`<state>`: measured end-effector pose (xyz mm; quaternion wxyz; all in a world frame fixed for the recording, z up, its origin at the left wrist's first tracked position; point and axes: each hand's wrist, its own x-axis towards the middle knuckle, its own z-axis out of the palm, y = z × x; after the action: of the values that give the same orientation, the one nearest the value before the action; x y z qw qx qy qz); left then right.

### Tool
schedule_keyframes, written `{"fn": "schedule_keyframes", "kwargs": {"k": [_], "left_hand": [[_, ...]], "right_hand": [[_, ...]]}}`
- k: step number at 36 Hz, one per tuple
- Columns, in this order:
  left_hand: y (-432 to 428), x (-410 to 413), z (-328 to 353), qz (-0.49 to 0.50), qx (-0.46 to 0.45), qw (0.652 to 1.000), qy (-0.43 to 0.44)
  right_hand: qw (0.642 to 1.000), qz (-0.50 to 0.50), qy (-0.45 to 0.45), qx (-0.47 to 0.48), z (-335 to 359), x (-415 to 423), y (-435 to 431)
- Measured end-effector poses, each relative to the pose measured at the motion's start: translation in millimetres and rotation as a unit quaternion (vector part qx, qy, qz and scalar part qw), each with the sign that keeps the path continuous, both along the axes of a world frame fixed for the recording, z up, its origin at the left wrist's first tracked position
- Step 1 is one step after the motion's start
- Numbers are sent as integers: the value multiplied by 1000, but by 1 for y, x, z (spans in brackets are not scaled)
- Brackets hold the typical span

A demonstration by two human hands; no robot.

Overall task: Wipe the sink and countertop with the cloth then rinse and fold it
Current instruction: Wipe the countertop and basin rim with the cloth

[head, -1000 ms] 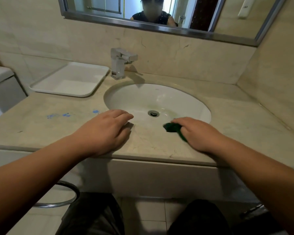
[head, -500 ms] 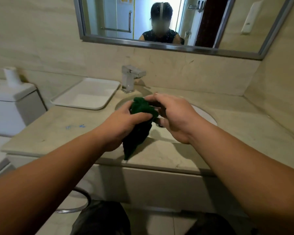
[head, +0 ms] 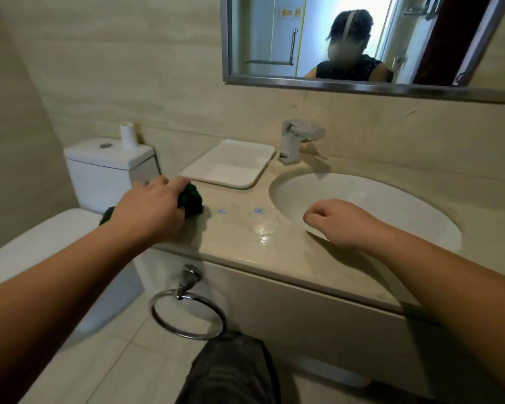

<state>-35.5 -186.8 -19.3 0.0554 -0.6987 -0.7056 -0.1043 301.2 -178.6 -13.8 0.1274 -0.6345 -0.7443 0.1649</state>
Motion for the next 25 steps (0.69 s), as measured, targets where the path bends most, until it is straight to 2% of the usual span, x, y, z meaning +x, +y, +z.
{"fn": "schedule_keyframes", "kwargs": {"k": [2, 5, 12, 22, 25], "left_hand": [[2, -9, -23, 18, -65, 997, 45], [8, -8, -47, 23, -117, 993, 0], [36, 38, -46, -35, -144, 988, -44], [50, 171, -39, -216, -162, 962, -32], [43, 203, -31, -255, -144, 950, -108]], "right_hand": [[999, 10, -33, -8, -13, -2, 0], [998, 26, -44, -25, -29, 2, 3], [999, 18, -20, -16, -34, 17, 14], [999, -49, 14, -18, -31, 48, 17], [996, -77, 39, -17, -30, 53, 17]]}}
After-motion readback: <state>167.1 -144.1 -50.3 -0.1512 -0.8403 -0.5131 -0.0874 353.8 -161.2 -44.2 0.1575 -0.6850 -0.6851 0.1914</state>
